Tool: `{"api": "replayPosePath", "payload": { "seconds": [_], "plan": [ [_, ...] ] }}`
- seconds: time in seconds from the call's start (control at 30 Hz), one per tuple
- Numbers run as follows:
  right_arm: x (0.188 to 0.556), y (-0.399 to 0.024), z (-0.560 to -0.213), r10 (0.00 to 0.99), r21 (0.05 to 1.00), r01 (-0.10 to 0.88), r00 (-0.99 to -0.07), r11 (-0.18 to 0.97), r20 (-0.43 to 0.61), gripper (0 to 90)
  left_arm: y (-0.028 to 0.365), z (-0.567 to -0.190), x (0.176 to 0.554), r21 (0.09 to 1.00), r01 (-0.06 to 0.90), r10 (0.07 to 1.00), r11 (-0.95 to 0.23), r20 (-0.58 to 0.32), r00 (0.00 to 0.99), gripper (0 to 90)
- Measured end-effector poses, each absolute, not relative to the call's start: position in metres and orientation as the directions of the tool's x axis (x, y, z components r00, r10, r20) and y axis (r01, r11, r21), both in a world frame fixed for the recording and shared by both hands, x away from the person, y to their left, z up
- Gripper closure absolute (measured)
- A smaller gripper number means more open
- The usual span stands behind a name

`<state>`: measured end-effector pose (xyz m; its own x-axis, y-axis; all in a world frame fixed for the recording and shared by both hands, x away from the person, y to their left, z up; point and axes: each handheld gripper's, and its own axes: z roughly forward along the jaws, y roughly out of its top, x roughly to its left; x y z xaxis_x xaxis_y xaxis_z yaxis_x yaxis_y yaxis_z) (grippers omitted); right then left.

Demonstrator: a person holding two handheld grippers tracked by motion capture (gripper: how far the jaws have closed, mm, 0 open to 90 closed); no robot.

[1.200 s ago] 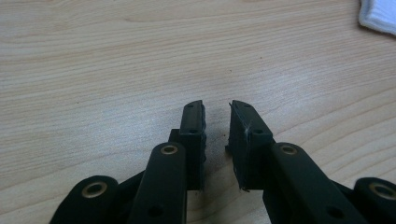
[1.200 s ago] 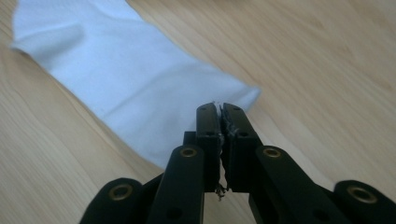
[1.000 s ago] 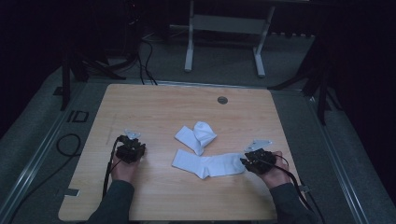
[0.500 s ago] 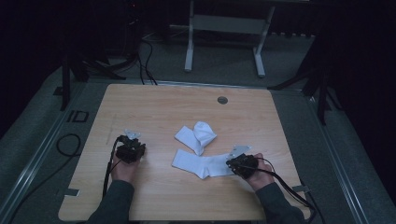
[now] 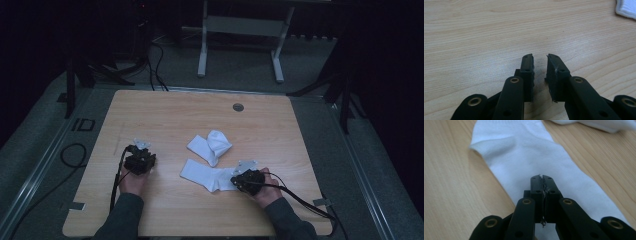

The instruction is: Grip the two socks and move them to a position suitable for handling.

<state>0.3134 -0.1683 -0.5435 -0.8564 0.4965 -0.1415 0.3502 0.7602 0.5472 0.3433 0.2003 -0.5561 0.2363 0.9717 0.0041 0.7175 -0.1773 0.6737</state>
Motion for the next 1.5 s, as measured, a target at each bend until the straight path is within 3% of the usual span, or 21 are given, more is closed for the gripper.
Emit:
{"api": "replayPosePath", "payload": {
  "seconds": [0.53, 0.63, 0.7, 0.8, 1.1, 1.5],
  "plan": [
    [0.312, -0.152, -0.541, 0.417, 0.508, 0.294, -0.897, 0.810, -0.145, 88.2, 0.200, -0.556, 0.343, 0.676, 0.717, 0.972, -0.173, 0.001, 0.234, 75.6],
    [0.317, -0.150, -0.537, 0.396, 0.471, 0.289, -0.907, 0.834, -0.144, 75.9, 0.201, -0.556, 0.343, 0.676, 0.717, 0.972, -0.174, 0.001, 0.235, 75.6],
    [0.318, -0.150, -0.536, 0.396, 0.465, 0.289, -0.906, 0.837, -0.150, 75.9, 0.201, -0.556, 0.343, 0.676, 0.717, 0.972, -0.174, 0.001, 0.235, 75.5],
    [0.324, -0.147, -0.525, 0.405, 0.485, 0.282, -0.898, 0.828, -0.170, 68.6, 0.201, -0.556, 0.344, 0.676, 0.716, 0.972, -0.175, 0.001, 0.236, 75.4],
    [0.353, -0.135, -0.502, 0.452, 0.524, 0.298, -0.871, 0.798, -0.192, 62.1, 0.201, -0.556, 0.344, 0.676, 0.715, 0.971, -0.175, -0.001, 0.239, 74.9],
    [0.379, -0.117, -0.489, 0.481, 0.549, 0.309, -0.854, 0.777, -0.199, 59.9, 0.201, -0.557, 0.344, 0.679, 0.714, 0.972, -0.171, -0.004, 0.237, 74.8]
  ]
}}
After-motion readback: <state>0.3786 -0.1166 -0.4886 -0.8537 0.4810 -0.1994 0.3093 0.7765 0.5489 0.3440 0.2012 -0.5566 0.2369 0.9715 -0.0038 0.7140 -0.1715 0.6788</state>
